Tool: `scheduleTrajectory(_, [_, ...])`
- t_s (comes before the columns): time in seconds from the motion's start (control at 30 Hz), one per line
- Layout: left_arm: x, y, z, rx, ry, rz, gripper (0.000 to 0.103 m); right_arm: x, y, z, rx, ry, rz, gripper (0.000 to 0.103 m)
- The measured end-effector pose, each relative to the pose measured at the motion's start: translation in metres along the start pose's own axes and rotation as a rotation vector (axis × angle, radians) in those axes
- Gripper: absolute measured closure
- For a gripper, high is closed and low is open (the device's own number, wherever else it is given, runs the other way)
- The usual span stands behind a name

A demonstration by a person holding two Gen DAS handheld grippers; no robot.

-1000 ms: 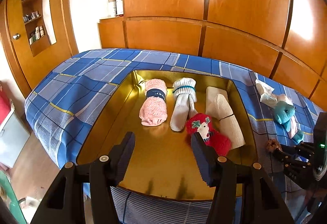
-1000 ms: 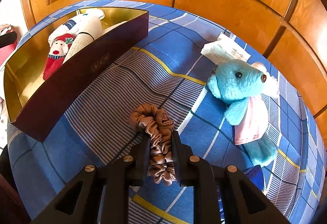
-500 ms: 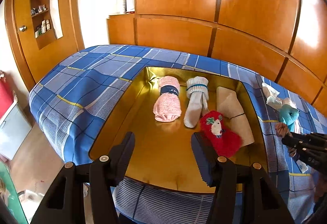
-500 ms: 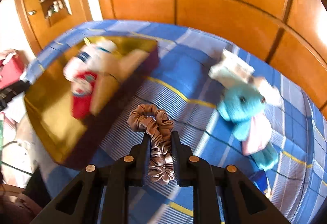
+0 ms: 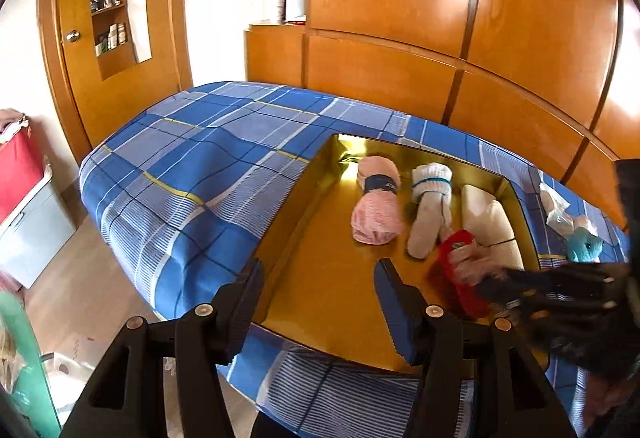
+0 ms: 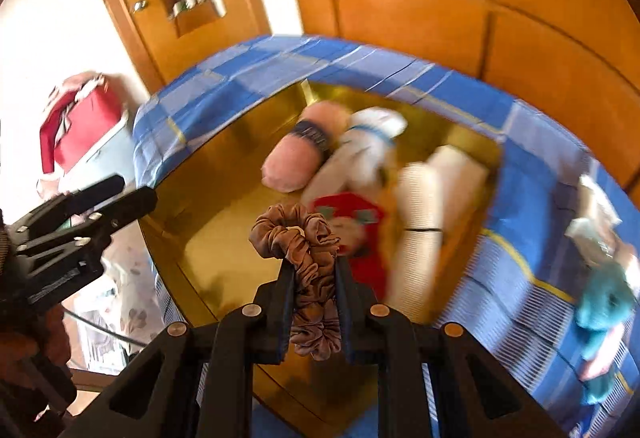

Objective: Organize soft objects
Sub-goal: 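Carry the brown scrunchie into the gold box and open the right gripper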

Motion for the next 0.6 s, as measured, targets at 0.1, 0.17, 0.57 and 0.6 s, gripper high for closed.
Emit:
scheduleTrajectory(0.1, [0.000, 0.003, 0.000, 0.008, 0.000, -0.002, 0.045, -0.028, 0.022, -0.006, 0.032, 0.050, -0.039, 0.085])
scheduleTrajectory(0.17, [0.001, 0.004, 0.000, 0.009, -0.002, -0.003, 0.045, -0.041, 0.033, -0.007, 0.069, 0.073, -0.049, 0.085])
scheduleTrajectory(0.57, [-0.002, -0.008, 0.003, -0.014, 0.012, 0.018, 0.045, -0.078, 0.019, 0.001, 0.088, 0.153, 0.146, 0.074])
scheduleTrajectory(0.6, [-0.001, -0.010, 0.004, -0.022, 0.011, 0.018, 0.045, -0.077, 0.020, 0.001, 0.088, 0.150, 0.140, 0.071])
Point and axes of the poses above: each gripper's, at about its wrist camera, not at the fingertips, and x roughly against the way its jaws point, y to its left, z to its underside, the point moved 2 cm from there along -x, roughly the way its jaws point
